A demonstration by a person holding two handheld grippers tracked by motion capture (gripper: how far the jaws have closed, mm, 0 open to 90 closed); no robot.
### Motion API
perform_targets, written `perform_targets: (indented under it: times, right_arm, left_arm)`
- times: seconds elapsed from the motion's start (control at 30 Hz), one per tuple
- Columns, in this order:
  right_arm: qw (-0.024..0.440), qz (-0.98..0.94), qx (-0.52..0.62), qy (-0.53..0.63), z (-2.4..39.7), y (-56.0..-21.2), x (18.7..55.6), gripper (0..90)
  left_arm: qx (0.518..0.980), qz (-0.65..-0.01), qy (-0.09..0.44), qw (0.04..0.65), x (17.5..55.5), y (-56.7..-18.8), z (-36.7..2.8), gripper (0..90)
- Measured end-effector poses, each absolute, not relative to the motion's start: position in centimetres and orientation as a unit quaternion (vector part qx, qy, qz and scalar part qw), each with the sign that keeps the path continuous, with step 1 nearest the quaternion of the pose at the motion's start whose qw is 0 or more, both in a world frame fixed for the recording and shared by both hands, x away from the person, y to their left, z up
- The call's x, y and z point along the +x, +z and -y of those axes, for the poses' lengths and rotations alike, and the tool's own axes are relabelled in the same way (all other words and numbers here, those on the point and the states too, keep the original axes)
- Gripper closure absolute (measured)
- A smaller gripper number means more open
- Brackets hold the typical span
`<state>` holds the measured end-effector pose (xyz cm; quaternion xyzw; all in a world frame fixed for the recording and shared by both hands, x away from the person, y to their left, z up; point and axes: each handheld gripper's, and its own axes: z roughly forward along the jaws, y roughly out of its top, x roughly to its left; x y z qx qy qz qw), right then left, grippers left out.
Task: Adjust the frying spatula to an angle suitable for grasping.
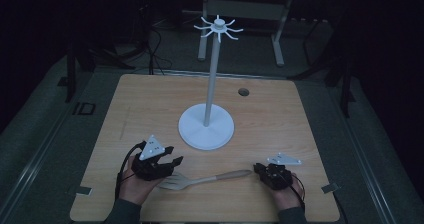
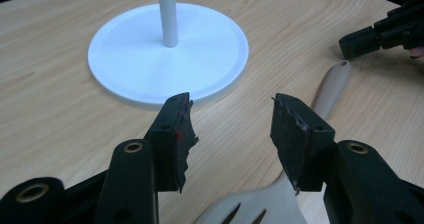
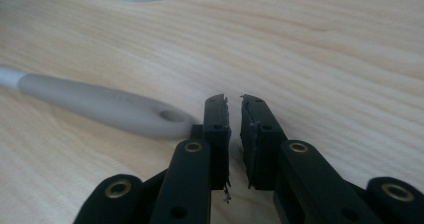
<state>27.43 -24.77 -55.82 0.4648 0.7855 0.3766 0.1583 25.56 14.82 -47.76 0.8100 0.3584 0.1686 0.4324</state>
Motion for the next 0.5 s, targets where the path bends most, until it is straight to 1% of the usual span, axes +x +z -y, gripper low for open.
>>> perform_targets:
  times: [0.13, 0.23, 0.27, 0.33, 0.5]
  right_arm:
    - [0.175, -0.777, 0.47, 0.38, 25.5, -55.7, 27.7, 76.2]
    - [0.178, -0.772, 0.475, 0.384, 25.9, -55.6, 27.8, 74.9]
    - [0.179, -0.766, 0.48, 0.39, 26.4, -55.5, 27.8, 72.8]
    - [0.188, -0.761, 0.482, 0.392, 26.6, -55.4, 27.7, 72.0]
    - [0.19, -0.751, 0.49, 0.399, 27.2, -55.3, 27.7, 72.0]
  left_arm:
    - [0.816, -0.349, 0.169, 0.428, 25.9, -47.5, -14.4, 50.4]
    - [0.819, -0.347, 0.169, 0.426, 26.0, -47.5, -14.2, 50.0]
    - [0.821, -0.345, 0.168, 0.421, 26.2, -47.5, -14.1, 49.7]
    - [0.824, -0.345, 0.168, 0.417, 26.3, -47.6, -14.0, 49.7]
    - [0.831, -0.34, 0.167, 0.407, 26.5, -47.7, -13.8, 49.6]
